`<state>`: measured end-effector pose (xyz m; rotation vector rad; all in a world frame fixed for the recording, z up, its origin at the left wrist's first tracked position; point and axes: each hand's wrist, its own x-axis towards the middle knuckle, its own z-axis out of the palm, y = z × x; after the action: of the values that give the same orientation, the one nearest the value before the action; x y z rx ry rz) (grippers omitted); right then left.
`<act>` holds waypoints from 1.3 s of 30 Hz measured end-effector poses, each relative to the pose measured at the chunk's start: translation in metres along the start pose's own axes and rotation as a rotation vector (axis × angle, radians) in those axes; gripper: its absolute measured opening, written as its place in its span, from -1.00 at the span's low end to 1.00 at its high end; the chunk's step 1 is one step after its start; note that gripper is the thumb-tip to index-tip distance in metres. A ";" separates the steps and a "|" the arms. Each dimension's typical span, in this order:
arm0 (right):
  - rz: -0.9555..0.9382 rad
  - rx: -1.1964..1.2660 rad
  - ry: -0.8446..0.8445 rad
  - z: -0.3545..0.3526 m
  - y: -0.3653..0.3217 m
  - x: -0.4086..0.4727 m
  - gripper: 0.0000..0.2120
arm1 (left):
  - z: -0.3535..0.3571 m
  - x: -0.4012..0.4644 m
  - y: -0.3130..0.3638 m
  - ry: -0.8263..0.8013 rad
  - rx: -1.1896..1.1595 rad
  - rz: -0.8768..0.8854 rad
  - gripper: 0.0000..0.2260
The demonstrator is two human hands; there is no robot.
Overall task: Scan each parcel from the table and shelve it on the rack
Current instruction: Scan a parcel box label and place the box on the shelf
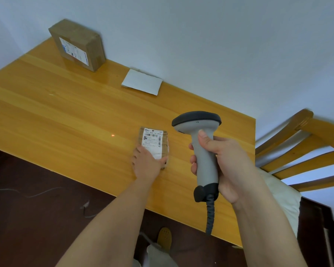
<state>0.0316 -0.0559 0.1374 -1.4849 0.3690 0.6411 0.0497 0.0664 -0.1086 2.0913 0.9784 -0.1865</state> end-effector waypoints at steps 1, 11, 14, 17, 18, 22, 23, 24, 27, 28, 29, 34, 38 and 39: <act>-0.003 0.000 -0.003 -0.001 0.000 0.000 -0.73 | 0.001 0.001 0.001 -0.009 -0.022 -0.006 0.14; -0.024 0.043 -0.021 -0.006 -0.001 -0.013 -0.80 | 0.025 -0.016 0.012 0.208 0.227 0.062 0.18; -0.036 0.046 -0.009 -0.011 -0.003 -0.016 -0.80 | 0.028 -0.015 0.013 0.237 0.271 0.068 0.22; -0.050 0.037 -0.017 -0.015 -0.003 -0.018 -0.78 | 0.028 -0.015 0.011 0.251 0.305 0.081 0.22; -0.052 0.038 -0.020 -0.016 -0.003 -0.018 -0.78 | 0.027 -0.015 0.010 0.251 0.315 0.085 0.22; -0.044 0.051 -0.045 -0.019 -0.003 -0.019 -0.77 | 0.016 -0.018 0.010 0.235 0.298 0.072 0.18; -0.041 0.051 -0.059 -0.019 -0.003 -0.019 -0.77 | 0.012 -0.020 0.010 0.230 0.278 0.059 0.18; -0.038 0.045 -0.074 -0.018 -0.003 -0.018 -0.77 | 0.008 -0.020 0.009 0.238 0.260 0.048 0.17; -0.047 0.024 -0.124 -0.015 -0.001 -0.011 -0.78 | -0.012 -0.027 0.007 0.269 0.153 0.014 0.16; -0.051 0.024 -0.148 -0.012 -0.001 -0.009 -0.79 | -0.021 -0.028 0.006 0.267 0.060 -0.037 0.14; -0.056 0.023 -0.178 -0.008 -0.001 -0.006 -0.80 | -0.032 -0.028 0.003 0.261 -0.096 -0.117 0.10; -0.112 -0.128 -0.326 0.030 0.002 0.001 -0.89 | -0.128 -0.065 -0.013 0.016 -1.123 -0.323 -0.49; -0.174 -0.213 -0.513 0.084 0.021 -0.017 -0.79 | -0.197 -0.130 -0.052 0.047 -1.253 -0.207 -0.61; -0.193 -0.234 -0.569 0.099 0.029 -0.027 -0.76 | -0.211 -0.148 -0.064 0.073 -1.293 -0.172 -0.58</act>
<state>-0.0223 0.0362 0.1373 -1.4602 -0.2932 0.9354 -0.1371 0.1566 0.0569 0.8314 0.9265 0.3654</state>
